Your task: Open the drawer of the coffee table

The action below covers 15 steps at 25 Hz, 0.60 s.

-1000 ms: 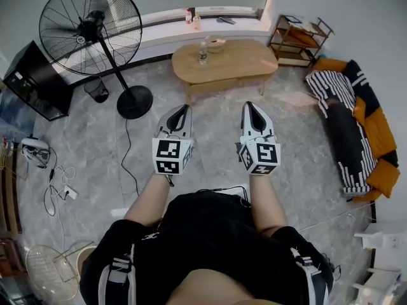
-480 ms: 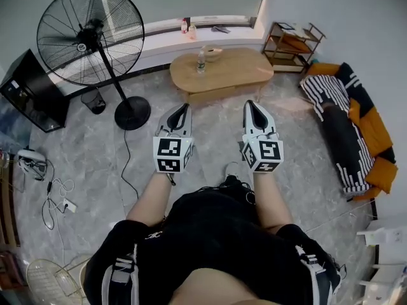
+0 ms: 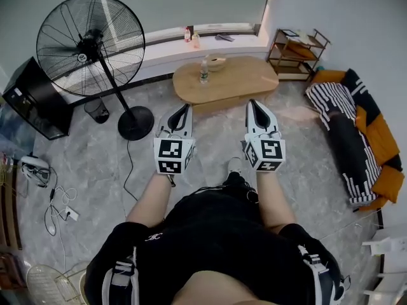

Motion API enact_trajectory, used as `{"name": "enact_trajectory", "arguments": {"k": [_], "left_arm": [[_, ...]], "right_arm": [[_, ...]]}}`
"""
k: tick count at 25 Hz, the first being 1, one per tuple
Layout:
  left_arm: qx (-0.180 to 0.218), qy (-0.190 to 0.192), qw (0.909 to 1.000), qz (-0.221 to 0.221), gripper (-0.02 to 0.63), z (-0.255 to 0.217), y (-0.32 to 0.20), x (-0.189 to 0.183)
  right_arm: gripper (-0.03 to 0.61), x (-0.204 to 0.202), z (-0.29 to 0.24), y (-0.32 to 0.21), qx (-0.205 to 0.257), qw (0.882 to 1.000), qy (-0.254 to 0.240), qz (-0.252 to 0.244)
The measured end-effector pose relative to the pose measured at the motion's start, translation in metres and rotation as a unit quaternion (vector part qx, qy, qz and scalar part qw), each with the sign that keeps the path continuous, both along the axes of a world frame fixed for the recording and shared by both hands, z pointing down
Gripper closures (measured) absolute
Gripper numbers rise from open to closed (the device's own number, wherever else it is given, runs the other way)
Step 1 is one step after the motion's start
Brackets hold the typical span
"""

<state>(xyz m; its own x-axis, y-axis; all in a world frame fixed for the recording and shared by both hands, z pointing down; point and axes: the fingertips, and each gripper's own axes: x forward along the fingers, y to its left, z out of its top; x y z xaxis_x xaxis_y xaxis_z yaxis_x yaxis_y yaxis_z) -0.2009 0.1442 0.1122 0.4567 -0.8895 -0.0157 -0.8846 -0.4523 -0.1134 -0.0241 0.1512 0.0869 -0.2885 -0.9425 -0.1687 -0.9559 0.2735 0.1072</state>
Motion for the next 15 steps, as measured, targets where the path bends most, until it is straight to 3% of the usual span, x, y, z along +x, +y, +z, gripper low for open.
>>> {"name": "enact_trajectory", "arguments": {"k": [6,15], "left_arm": [[-0.022,-0.025,0.9994,0.006,0.588,0.027,-0.088,0.055],[-0.081,-0.041,0.9952,-0.037,0.588,0.054,-0.294,0.144]], "right_arm": [[0.561,0.049,0.028,-0.101,-0.021,1.0,-0.019,-0.013],[0.561,0.143,0.065,-0.322,-0.079,0.996,-0.022,-0.041]]}}
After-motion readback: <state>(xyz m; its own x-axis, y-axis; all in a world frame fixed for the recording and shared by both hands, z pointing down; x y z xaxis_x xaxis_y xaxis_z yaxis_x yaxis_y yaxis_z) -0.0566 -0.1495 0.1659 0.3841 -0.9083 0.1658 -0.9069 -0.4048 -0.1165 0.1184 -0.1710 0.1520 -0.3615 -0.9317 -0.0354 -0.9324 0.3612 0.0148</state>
